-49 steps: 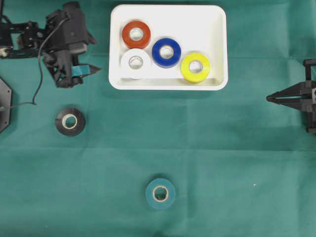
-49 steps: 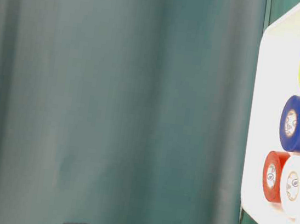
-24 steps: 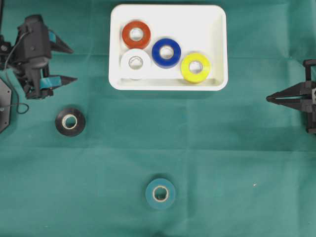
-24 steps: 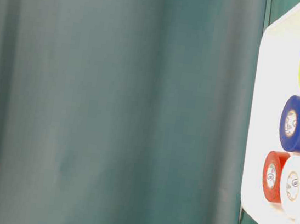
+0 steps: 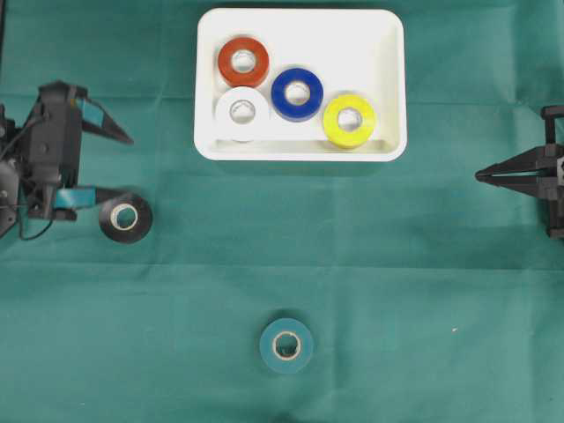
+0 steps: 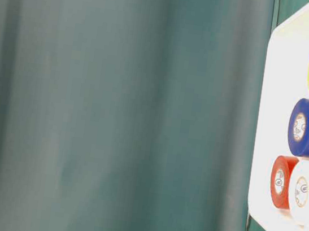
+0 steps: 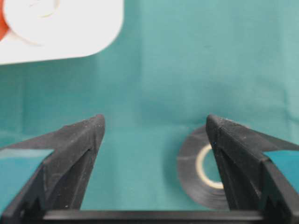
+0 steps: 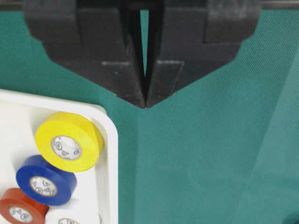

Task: Put the tape into the white case with the left arm.
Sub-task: 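Withdraw the left gripper leftward toward the black tape roll, then swing the left gripper down to the teal tape roll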

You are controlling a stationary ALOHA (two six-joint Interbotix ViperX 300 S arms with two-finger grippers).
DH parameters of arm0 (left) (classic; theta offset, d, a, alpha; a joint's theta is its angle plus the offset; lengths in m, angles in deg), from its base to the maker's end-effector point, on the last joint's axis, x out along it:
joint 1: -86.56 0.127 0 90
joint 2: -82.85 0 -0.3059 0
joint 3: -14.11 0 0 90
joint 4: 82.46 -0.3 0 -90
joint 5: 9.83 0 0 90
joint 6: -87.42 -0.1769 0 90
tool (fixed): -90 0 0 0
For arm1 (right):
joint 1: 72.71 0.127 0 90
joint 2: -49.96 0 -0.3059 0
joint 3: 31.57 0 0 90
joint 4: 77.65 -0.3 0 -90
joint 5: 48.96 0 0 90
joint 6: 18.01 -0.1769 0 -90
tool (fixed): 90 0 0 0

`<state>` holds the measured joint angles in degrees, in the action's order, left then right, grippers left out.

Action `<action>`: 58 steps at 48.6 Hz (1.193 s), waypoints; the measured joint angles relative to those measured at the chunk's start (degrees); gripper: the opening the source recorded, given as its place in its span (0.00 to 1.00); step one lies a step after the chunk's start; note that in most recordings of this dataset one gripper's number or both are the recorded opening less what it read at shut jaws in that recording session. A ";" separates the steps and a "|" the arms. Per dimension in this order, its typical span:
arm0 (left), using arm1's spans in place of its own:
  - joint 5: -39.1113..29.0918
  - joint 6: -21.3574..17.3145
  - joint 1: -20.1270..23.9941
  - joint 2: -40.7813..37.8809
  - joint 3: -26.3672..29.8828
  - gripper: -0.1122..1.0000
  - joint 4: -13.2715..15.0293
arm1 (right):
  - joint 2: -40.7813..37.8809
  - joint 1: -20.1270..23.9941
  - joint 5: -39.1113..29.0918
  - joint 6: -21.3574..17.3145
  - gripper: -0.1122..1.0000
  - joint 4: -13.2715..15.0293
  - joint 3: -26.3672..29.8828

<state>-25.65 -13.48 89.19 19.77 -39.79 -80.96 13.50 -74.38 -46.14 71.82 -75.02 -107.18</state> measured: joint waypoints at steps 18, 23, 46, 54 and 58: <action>0.00 1.85 -7.29 0.00 -0.53 0.89 0.00 | 0.00 0.00 0.00 0.00 0.02 0.00 0.00; -0.09 1.93 -8.26 0.26 -0.70 0.89 0.00 | 0.00 0.09 0.00 0.00 0.02 0.00 0.00; 0.09 1.93 -8.70 2.02 -1.85 0.89 0.00 | 0.00 0.00 0.00 0.00 0.02 0.00 0.00; 0.88 1.93 -8.61 0.44 -1.85 0.89 0.00 | 0.00 0.09 0.00 0.00 0.02 0.00 0.00; 1.49 1.93 -8.70 -0.62 -1.76 0.89 0.00 | 0.00 0.00 0.00 0.00 0.02 0.00 0.00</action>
<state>-24.16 -11.55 80.49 19.15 -41.55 -80.96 13.50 -74.38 -46.14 71.82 -75.02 -107.18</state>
